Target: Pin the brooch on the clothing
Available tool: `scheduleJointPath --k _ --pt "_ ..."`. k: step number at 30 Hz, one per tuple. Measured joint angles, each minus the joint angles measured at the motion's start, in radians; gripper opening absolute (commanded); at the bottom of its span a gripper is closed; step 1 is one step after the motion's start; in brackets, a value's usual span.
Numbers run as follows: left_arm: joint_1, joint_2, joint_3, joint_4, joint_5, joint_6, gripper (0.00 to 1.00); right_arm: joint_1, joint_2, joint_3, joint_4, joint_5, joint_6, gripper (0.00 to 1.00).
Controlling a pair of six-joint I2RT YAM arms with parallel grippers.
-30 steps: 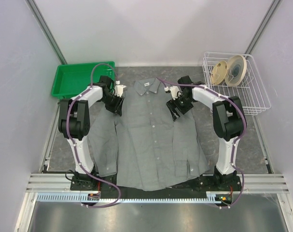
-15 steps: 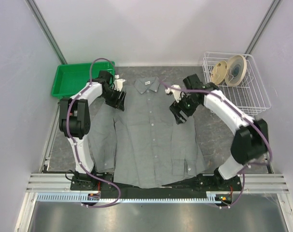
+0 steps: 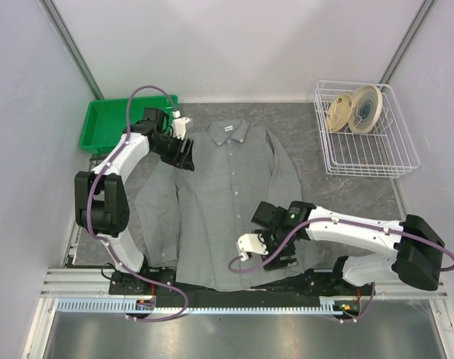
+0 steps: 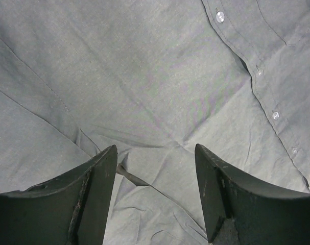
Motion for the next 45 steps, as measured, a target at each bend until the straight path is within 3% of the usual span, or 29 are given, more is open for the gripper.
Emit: scheduleJointPath --k 5,17,20,29,33,38,45 --pt "0.000 -0.016 -0.037 -0.002 0.005 -0.010 0.69 0.121 -0.008 -0.049 0.075 0.012 0.010 0.85" --pt "0.000 -0.079 -0.105 0.029 0.014 -0.043 0.69 0.208 -0.004 -0.158 0.239 0.131 0.081 0.81" --pt "0.000 -0.082 -0.115 0.034 0.014 -0.046 0.69 0.209 0.003 -0.180 0.266 0.165 0.096 0.68" --pt "0.000 -0.082 -0.118 0.044 0.015 -0.053 0.69 0.200 0.004 -0.164 0.283 0.236 0.137 0.00" --pt "0.000 -0.082 -0.118 0.045 0.015 -0.053 0.67 0.174 -0.001 -0.095 0.244 0.243 0.145 0.00" --pt "0.000 -0.082 -0.118 0.043 0.020 -0.052 0.65 0.042 -0.087 0.037 0.172 0.245 0.130 0.00" --pt "0.000 -0.069 -0.106 0.034 0.026 -0.048 0.64 -0.390 -0.182 0.380 0.105 0.299 0.106 0.00"
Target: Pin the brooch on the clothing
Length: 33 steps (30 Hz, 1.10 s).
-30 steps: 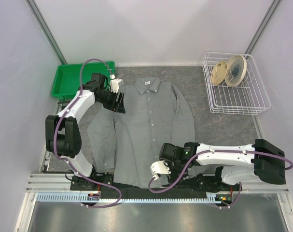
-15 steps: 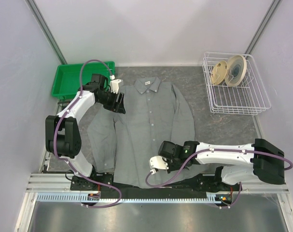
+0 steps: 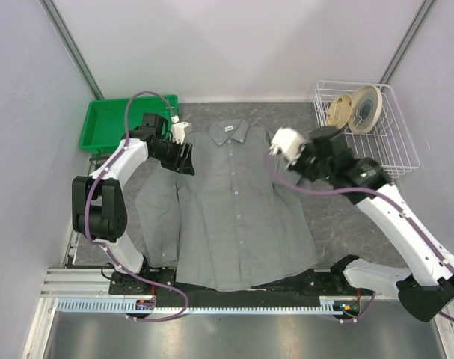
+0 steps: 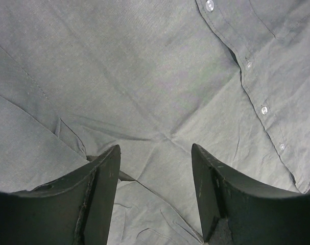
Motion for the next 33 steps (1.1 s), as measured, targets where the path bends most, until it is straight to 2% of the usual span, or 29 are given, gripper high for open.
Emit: scheduleJointPath --k 6,12,15,20,27,29,33 --pt "0.000 0.060 0.045 -0.015 0.011 0.019 0.63 -0.388 0.018 0.225 -0.019 0.019 -0.011 0.00" --pt "0.000 0.106 0.082 -0.033 0.014 0.029 0.61 -0.799 0.074 0.330 -0.040 -0.063 -0.025 0.00" --pt "0.000 0.121 0.095 -0.037 0.012 0.033 0.60 -0.953 0.118 0.366 -0.040 -0.106 -0.014 0.00" --pt "0.000 0.153 0.098 -0.038 -0.013 0.035 0.59 -1.087 0.182 0.373 -0.016 -0.157 0.038 0.00" --pt "0.000 0.186 0.098 -0.039 -0.035 0.036 0.58 -1.170 0.289 0.352 0.080 -0.207 0.068 0.00" --pt "0.000 0.189 0.098 -0.039 -0.038 0.036 0.58 -1.189 0.308 0.328 0.104 -0.222 0.061 0.05" --pt "0.000 0.190 0.098 -0.039 -0.038 0.036 0.58 -1.237 0.318 0.245 0.151 -0.235 0.041 0.22"
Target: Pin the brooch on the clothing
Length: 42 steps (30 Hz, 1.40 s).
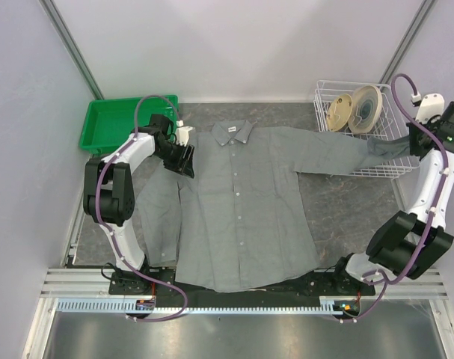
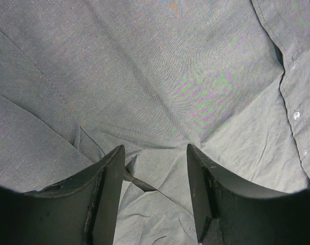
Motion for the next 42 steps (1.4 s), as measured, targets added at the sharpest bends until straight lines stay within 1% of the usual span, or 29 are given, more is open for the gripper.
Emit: scheduleJointPath --k 1,2,4,5,6,7,10,12,13,15,19,23,25,29,33,38,42 --pt "0.000 0.000 0.000 0.000 0.000 0.000 0.58 -0.008 0.003 -0.019 0.013 0.001 -0.005 0.38" --pt "0.000 0.000 0.000 0.000 0.000 0.000 0.58 -0.014 0.008 -0.036 0.026 0.005 -0.010 0.43" --pt "0.000 0.000 0.000 -0.002 0.000 0.003 0.58 -0.021 0.026 -0.056 0.049 0.026 -0.024 0.48" --pt "0.000 0.000 0.000 -0.003 0.000 0.005 0.58 -0.024 0.039 -0.062 0.063 0.042 -0.035 0.52" --pt "0.000 0.000 0.001 -0.005 0.000 0.007 0.58 -0.029 0.055 -0.065 0.075 0.058 -0.046 0.58" --pt "0.000 0.000 0.003 -0.008 0.000 0.008 0.58 -0.034 0.071 -0.065 0.084 0.075 -0.055 0.67" --pt "0.003 0.000 0.011 -0.016 0.002 0.009 0.59 -0.076 0.107 -0.064 0.099 0.121 -0.080 0.78" --pt "0.006 0.000 0.017 -0.018 0.009 0.010 0.60 -0.114 0.125 -0.048 0.082 0.141 -0.097 0.80" --pt "0.007 0.000 0.019 -0.019 0.011 0.010 0.61 -0.125 0.128 -0.035 0.066 0.141 -0.102 0.84" --pt "0.010 0.000 0.019 -0.019 0.027 0.010 0.61 -0.137 0.129 -0.001 0.021 0.119 -0.109 0.86" --pt "0.013 -0.001 0.019 -0.020 0.039 0.015 0.62 -0.119 0.140 0.123 -0.107 0.033 -0.124 0.85" --pt "0.013 -0.008 0.019 -0.021 0.061 0.019 0.62 -0.059 0.197 0.256 -0.204 -0.039 -0.098 0.82" --pt "0.013 -0.010 0.019 -0.021 0.071 0.021 0.62 -0.011 0.233 0.294 -0.232 -0.060 -0.066 0.81" --pt "0.013 -0.012 0.019 -0.021 0.084 0.024 0.62 0.094 0.297 0.305 -0.251 -0.074 -0.005 0.81" --pt "0.013 -0.012 0.019 -0.021 0.086 0.025 0.62 0.189 0.372 0.310 -0.255 -0.071 0.028 0.82" --pt "0.013 -0.013 0.012 -0.021 0.086 0.025 0.62 0.235 0.464 0.320 -0.288 -0.066 0.076 0.81" --pt "0.013 -0.016 -0.001 -0.020 0.086 0.025 0.62 0.257 0.511 0.307 -0.283 -0.016 0.134 0.80"
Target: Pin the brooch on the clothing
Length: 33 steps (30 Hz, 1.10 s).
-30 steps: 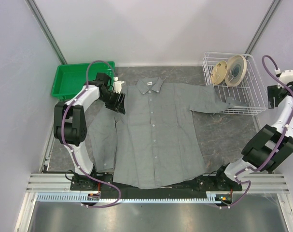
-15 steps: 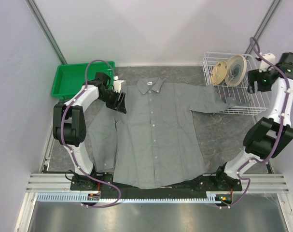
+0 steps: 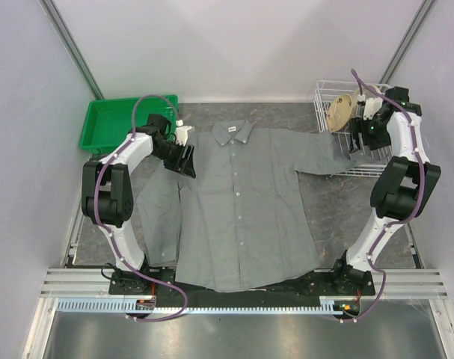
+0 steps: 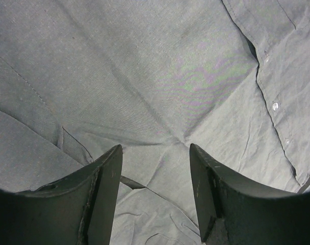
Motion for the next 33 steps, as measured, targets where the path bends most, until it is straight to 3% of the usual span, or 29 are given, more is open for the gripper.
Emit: scheduleJointPath --k 14,17,18,20,21,22,28,33 --pt "0.000 -0.003 -0.008 0.001 -0.005 0.000 0.62 0.071 0.084 -0.074 0.084 0.251 0.089 0.75" --pt "0.000 -0.003 -0.008 0.001 -0.005 0.000 0.62 0.069 0.101 -0.092 0.085 0.277 0.106 0.59" --pt "0.000 -0.003 -0.008 0.001 -0.006 0.000 0.62 0.069 0.106 -0.094 0.085 0.284 0.111 0.44" --pt "0.000 -0.003 -0.008 0.001 -0.007 0.000 0.62 0.068 0.114 -0.095 0.085 0.292 0.121 0.25" --pt "0.000 -0.003 -0.008 0.001 -0.007 0.000 0.62 0.068 0.117 -0.095 0.086 0.293 0.126 0.08" --pt "0.000 -0.003 -0.008 0.001 -0.007 0.000 0.62 0.069 0.118 -0.095 0.087 0.293 0.133 0.00" --pt "0.000 -0.003 -0.007 0.002 -0.008 0.000 0.62 0.069 0.113 -0.080 0.090 0.275 0.156 0.00" --pt "0.000 -0.003 -0.007 0.002 -0.008 0.000 0.62 0.069 0.017 -0.079 0.117 0.241 0.160 0.00"
